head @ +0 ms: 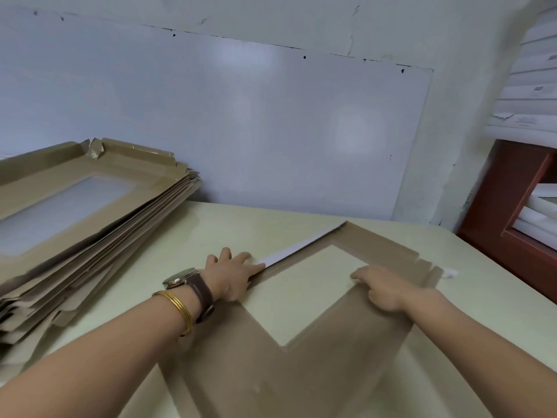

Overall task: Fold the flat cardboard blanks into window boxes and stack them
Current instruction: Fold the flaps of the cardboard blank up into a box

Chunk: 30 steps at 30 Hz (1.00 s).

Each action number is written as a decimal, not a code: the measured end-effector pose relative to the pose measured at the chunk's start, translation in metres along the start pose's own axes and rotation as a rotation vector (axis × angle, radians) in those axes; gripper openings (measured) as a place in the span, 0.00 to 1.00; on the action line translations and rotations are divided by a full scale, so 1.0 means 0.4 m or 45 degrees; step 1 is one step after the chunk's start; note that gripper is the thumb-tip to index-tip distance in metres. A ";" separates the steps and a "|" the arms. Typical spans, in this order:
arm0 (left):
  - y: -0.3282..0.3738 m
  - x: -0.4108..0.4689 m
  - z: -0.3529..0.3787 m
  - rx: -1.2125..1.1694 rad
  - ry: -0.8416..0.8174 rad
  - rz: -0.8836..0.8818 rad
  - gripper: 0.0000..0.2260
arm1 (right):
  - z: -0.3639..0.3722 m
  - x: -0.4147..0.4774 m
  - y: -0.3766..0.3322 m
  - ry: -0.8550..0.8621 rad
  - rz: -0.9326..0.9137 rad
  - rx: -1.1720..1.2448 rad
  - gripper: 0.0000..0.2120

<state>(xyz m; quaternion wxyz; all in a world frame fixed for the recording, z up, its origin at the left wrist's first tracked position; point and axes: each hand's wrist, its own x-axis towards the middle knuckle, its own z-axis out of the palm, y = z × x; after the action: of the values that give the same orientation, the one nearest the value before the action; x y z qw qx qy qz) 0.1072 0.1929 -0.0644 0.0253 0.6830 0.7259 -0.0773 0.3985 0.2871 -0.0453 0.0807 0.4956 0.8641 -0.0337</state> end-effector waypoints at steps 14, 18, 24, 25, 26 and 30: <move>0.051 -0.010 -0.007 0.031 0.550 -0.015 0.24 | 0.056 -0.035 -0.037 -0.069 0.184 -0.122 0.25; 0.109 -0.035 -0.037 -0.129 0.447 0.215 0.20 | 0.060 -0.037 -0.081 -0.006 0.280 -0.167 0.24; 0.203 -0.107 -0.064 -0.280 -0.303 0.418 0.40 | 0.050 -0.026 -0.139 -0.015 0.447 -0.290 0.18; 0.208 -0.116 -0.061 -0.226 -0.345 0.434 0.43 | 0.045 -0.025 -0.149 -0.017 0.442 -0.304 0.18; 0.210 -0.122 -0.056 -0.164 -0.352 0.452 0.44 | 0.040 -0.023 -0.158 -0.020 0.428 -0.312 0.19; 0.202 -0.118 -0.046 -0.105 -0.282 0.445 0.36 | 0.024 -0.020 -0.159 -0.022 0.384 -0.186 0.24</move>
<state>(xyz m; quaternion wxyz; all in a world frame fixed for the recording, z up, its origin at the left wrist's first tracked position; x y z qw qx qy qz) 0.1920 0.1533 -0.0459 0.1459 0.7842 0.5918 -0.1163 0.3486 0.2469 -0.0549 0.1280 0.6123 0.7793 0.0373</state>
